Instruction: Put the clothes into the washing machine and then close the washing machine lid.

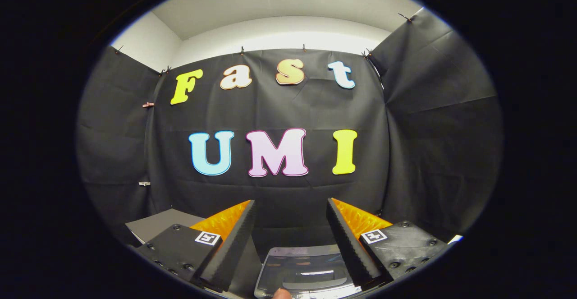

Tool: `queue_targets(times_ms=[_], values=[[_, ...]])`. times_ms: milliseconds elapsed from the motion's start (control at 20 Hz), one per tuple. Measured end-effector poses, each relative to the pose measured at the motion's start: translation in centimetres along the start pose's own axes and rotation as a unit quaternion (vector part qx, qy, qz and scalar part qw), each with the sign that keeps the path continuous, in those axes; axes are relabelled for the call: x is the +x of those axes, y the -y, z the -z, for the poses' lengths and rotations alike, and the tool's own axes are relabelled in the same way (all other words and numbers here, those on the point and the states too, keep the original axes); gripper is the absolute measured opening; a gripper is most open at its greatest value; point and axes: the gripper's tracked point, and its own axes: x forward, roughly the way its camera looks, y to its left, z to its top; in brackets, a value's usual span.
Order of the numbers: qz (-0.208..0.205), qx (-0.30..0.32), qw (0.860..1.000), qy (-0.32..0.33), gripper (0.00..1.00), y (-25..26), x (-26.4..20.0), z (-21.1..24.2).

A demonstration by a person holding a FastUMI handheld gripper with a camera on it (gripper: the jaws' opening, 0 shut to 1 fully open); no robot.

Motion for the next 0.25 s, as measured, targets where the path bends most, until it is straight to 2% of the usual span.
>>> queue_targets(times_ms=[250], values=[[0.002,-0.008,1.0,0.004,0.97,-0.14,-0.36,-0.13]])
